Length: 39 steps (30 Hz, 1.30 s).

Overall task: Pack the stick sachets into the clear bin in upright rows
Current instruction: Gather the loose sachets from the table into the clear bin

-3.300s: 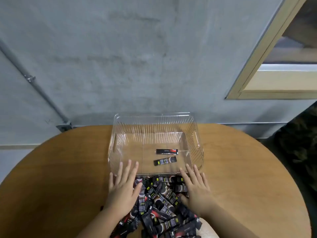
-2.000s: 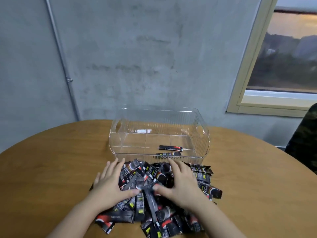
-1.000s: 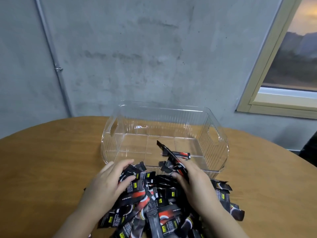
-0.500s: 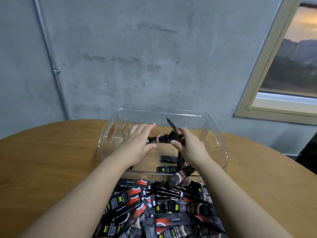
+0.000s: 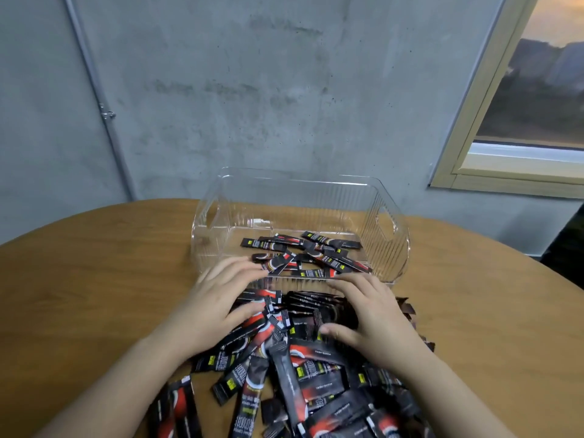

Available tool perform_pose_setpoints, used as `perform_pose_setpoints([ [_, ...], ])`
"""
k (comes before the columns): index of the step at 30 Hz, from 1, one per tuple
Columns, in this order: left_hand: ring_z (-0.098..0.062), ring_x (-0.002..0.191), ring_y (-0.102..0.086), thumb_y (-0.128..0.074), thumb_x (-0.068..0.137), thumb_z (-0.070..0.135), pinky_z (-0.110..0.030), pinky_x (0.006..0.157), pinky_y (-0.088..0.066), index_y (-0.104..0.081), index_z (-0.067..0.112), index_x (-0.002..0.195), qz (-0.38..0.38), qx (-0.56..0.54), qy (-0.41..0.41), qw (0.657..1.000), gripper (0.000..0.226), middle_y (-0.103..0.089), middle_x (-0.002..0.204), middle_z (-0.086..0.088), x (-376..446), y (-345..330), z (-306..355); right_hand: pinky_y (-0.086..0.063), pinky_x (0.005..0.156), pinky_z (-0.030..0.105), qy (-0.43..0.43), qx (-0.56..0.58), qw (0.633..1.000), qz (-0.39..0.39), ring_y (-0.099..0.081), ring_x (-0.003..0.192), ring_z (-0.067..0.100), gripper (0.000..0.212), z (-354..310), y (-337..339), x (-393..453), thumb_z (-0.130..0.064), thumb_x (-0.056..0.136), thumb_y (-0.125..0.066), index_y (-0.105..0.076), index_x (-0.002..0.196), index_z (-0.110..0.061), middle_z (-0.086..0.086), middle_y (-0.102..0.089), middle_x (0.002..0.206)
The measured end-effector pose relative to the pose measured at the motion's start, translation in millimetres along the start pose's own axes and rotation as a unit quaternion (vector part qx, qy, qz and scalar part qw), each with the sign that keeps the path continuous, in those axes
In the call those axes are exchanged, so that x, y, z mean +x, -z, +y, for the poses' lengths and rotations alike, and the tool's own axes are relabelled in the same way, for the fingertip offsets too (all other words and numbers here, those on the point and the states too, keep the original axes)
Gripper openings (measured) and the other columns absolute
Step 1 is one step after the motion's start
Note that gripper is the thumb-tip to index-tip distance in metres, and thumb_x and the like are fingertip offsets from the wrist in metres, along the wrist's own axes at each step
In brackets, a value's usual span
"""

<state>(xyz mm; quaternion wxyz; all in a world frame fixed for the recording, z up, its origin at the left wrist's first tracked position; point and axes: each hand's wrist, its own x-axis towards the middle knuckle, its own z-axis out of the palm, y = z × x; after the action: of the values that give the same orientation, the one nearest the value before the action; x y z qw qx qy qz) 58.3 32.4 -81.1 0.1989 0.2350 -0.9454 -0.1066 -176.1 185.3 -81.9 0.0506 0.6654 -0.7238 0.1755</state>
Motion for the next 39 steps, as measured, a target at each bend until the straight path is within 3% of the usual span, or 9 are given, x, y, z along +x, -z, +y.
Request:
perform_pose_setpoints([
  [3,0.011,0.126,-0.021,-0.02,0.077,0.086,-0.034,0.11,-0.028,-0.038,0.045,0.133,-0.019,-0.03,0.05,0.998,0.072,-0.035,0.129,0.03,-27.8,-3.4,-1.3,-0.039,0.104,0.042,-0.015,-0.022,0.999,-0.037,-0.048,0.119,0.018,0.094,-3.0,-5.3,-16.5,-0.089,0.072,-0.021,-0.05,0.132,-0.023,-0.008,-0.052,0.128],
  [6,0.012,0.13,-0.005,-0.017,0.058,0.097,-0.028,0.114,-0.011,-0.012,0.053,0.135,-0.087,-0.01,0.108,0.99,0.089,-0.013,0.138,0.035,-47.7,-3.4,-7.8,-0.016,0.117,0.034,-0.026,-0.014,0.996,-0.079,-0.027,0.135,0.012,0.105,-7.6,-6.9,-21.8,-0.093,0.065,-0.014,-0.03,0.145,-0.027,-0.012,-0.033,0.144],
  [9,0.009,0.133,0.011,-0.013,0.047,0.101,-0.028,0.113,0.002,0.007,0.055,0.135,-0.128,-0.003,0.141,0.982,0.101,0.012,0.142,0.035,-50.9,-6.9,-11.9,-0.007,0.118,0.031,-0.052,0.013,0.993,-0.108,-0.016,0.14,0.011,0.091,-15.3,-8.0,-14.3,-0.075,0.073,-0.028,-0.02,0.149,-0.024,-0.01,-0.023,0.151],
  [11,0.006,0.135,0.01,-0.02,0.053,0.097,-0.033,0.116,0.001,0.009,0.055,0.137,-0.13,-0.021,0.152,0.98,0.098,0.016,0.143,0.035,-46.9,-12.8,-11.0,-0.009,0.117,0.032,-0.076,0.025,0.989,-0.126,-0.017,0.141,0.014,0.08,-20.7,-10.6,-5.9,-0.059,0.084,-0.043,-0.018,0.149,-0.021,-0.006,-0.022,0.153],
  [14,-0.005,0.144,-0.001,-0.042,0.078,0.075,-0.041,0.12,-0.009,0.004,0.047,0.147,-0.113,-0.032,0.166,0.979,0.087,0.006,0.152,0.027,-39.6,-19.8,-6.0,-0.015,0.115,0.036,-0.092,-0.006,0.987,-0.129,-0.022,0.139,0.019,0.068,-25.1,-14.3,5.3,-0.048,0.092,-0.046,-0.021,0.148,-0.02,-0.001,-0.026,0.151],
  [18,-0.005,0.138,-0.018,-0.05,0.092,0.05,-0.029,0.115,-0.02,-0.008,0.033,0.151,-0.068,-0.007,0.149,0.986,0.074,-0.013,0.151,0.017,-32.4,-21.9,-2.9,-0.03,0.104,0.037,-0.089,-0.044,0.986,-0.134,-0.034,0.128,0.022,0.059,-24.3,-14.5,14.7,-0.05,0.091,-0.05,-0.035,0.141,-0.021,0.0,-0.039,0.139],
  [28,0.006,0.116,-0.033,-0.061,0.09,0.032,-0.019,0.096,-0.037,-0.035,0.039,0.14,0.003,0.006,0.097,0.995,0.057,-0.042,0.13,0.026,-25.0,-7.9,-1.9,-0.037,0.098,0.032,-0.049,-0.034,0.996,-0.069,-0.044,0.122,0.02,0.049,-17.0,-10.1,16.2,-0.04,0.092,-0.055,-0.042,0.135,-0.021,-0.002,-0.049,0.133],
  [34,0.001,0.108,-0.042,-0.076,0.076,0.008,-0.029,0.092,-0.042,-0.053,0.037,0.123,0.077,-0.006,0.062,0.995,0.06,-0.045,0.113,0.031,-8.2,12.4,2.2,-0.037,0.096,0.03,-0.035,-0.003,0.999,0.004,-0.045,0.121,0.021,0.047,-17.4,10.3,19.0,-0.036,0.094,-0.054,-0.043,0.136,-0.019,-0.004,-0.053,0.134],
  [39,-0.004,0.106,-0.044,-0.078,0.073,0.006,-0.03,0.087,-0.041,-0.059,0.029,0.12,0.144,-0.005,0.039,0.989,0.055,-0.049,0.109,0.026,22.8,27.7,5.8,-0.044,0.088,0.035,-0.035,0.019,0.997,0.066,-0.054,0.112,0.024,0.045,-11.7,30.5,38.0,-0.033,0.089,-0.062,-0.051,0.13,-0.018,-0.001,-0.062,0.121],
])
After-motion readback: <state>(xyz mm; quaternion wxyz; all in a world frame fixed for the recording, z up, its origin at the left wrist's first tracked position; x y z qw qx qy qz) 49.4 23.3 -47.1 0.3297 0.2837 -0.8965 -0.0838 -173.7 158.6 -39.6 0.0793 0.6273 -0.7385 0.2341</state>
